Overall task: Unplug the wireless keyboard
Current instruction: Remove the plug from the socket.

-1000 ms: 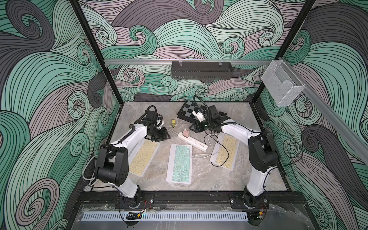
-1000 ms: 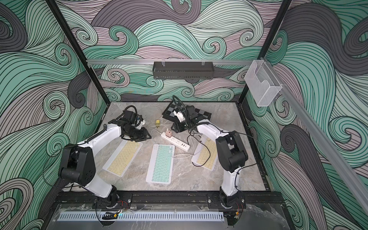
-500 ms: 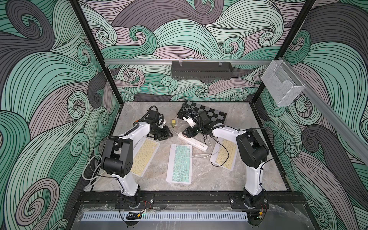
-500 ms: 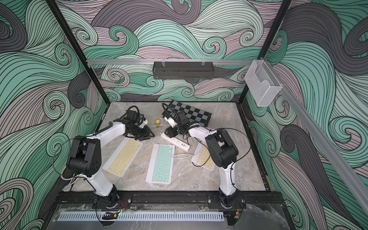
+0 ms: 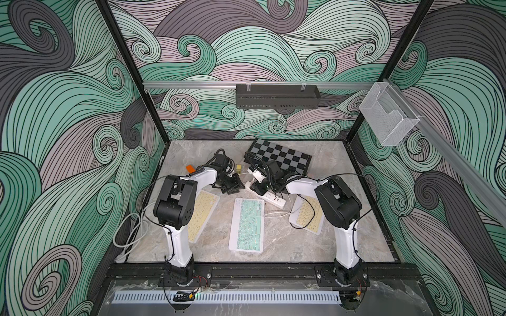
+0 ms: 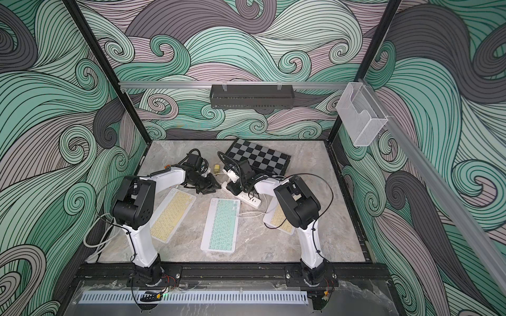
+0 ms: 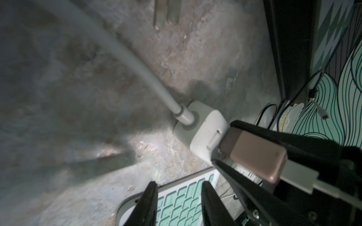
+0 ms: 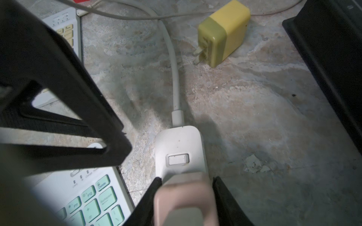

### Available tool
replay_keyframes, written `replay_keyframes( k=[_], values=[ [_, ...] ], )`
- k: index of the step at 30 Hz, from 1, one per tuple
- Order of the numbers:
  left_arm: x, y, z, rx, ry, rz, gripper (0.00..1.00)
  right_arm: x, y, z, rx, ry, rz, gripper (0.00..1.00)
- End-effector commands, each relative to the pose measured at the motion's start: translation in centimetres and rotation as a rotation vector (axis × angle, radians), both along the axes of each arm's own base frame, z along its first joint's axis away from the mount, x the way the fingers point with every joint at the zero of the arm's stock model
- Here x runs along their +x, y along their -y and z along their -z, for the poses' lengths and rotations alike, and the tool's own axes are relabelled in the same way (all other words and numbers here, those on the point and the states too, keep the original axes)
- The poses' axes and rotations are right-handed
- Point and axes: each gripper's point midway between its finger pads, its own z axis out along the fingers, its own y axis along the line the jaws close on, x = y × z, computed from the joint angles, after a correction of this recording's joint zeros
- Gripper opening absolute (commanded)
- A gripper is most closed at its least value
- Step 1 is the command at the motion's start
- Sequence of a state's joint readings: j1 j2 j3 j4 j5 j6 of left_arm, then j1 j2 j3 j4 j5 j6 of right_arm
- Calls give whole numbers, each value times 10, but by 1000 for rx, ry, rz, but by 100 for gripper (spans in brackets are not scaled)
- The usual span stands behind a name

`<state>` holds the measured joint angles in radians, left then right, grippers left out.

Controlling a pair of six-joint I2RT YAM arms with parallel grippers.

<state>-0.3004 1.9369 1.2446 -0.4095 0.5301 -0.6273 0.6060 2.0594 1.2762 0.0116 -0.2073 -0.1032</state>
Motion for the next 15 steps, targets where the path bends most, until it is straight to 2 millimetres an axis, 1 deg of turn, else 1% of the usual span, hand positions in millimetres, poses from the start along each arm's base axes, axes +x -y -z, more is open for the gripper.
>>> replay_keyframes(
  k=[1, 2, 6, 8, 10, 12, 14, 15],
  values=[
    [23, 12, -4, -31, 24, -68, 38, 4, -1, -12, 2, 77, -15, 36],
    [25, 15, -3, -45, 21, -77, 38, 2, -2, -11, 0, 83, -22, 34],
    [31, 24, 0, -67, 4, -85, 39, -2, -5, -12, 1, 104, -44, 33],
    [31, 27, 3, -62, -8, -87, 37, -2, -6, -14, 3, 109, -46, 29],
    [29, 26, 11, -41, -34, -105, 33, -2, -7, -14, 4, 116, -44, 22],
    [27, 21, 18, -12, -55, -129, 29, -1, -6, -14, 5, 116, -37, 13],
    [27, 18, 23, 10, -67, -157, 23, 0, -7, -14, 9, 112, -38, 2],
    [26, 18, 26, 13, -78, -165, 20, 0, -7, -13, 7, 110, -38, 0]
  ],
)
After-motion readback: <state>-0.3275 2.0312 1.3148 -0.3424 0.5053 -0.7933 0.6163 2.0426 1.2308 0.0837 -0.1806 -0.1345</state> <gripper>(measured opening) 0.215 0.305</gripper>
